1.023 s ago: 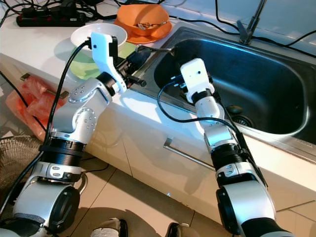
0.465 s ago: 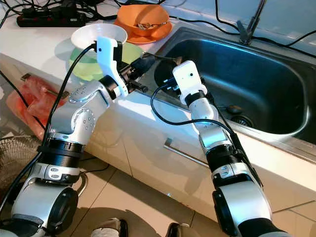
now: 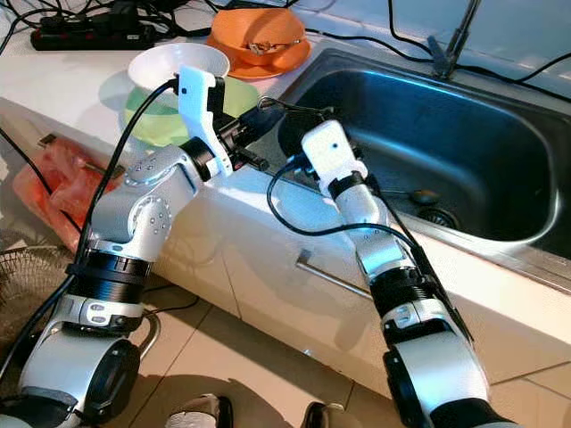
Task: Kitchen organization
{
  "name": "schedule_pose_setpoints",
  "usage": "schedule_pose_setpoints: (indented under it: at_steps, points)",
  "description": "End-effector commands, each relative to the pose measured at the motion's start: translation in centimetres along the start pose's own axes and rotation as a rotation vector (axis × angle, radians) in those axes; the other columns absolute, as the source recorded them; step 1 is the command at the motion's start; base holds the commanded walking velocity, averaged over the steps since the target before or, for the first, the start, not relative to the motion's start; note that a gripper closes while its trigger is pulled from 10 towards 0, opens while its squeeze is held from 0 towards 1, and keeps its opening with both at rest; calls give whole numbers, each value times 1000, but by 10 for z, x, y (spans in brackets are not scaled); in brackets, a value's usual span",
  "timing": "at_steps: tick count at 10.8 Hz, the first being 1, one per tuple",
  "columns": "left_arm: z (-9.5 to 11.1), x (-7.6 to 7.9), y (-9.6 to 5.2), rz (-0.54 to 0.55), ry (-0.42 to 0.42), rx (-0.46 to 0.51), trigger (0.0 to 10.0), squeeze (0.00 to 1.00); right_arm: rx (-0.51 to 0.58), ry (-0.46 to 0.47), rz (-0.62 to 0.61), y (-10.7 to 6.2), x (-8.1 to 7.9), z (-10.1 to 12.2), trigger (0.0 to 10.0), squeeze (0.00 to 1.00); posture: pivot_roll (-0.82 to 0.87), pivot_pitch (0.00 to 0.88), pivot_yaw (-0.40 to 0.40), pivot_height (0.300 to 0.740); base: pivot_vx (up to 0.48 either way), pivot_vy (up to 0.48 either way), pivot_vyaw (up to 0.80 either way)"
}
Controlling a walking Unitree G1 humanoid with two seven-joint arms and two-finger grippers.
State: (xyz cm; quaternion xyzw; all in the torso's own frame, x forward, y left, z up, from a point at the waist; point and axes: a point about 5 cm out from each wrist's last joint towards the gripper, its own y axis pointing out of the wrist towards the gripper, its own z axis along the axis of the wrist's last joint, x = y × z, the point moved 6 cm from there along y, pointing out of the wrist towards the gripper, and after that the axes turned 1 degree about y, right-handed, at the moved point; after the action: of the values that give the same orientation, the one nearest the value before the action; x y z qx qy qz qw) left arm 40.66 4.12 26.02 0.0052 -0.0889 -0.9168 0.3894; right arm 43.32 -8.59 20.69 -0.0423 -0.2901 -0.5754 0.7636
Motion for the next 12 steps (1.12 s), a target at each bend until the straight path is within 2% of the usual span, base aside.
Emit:
schedule_pose_setpoints:
  at_steps: [1,3,5,12]
  points:
    - [11,5,4,-22,21,17,10000,0,19,-32,-9,0,4,3,10000,0,88,111,9,740,0,0,0]
    - [9,6,3,-30,10,12,10000,0,42,-118,-43,0,11,8,10000,0,90,109,11,740,0,0,0]
    - [5,10,3,-49,1,-7,10000,0,53,-143,-51,1,10,11,10000,0,90,106,16,740,0,0,0]
    - [-4,31,8,-131,-8,-37,10000,0,67,-147,-38,3,2,14,10000,0,88,96,22,740,0,0,0]
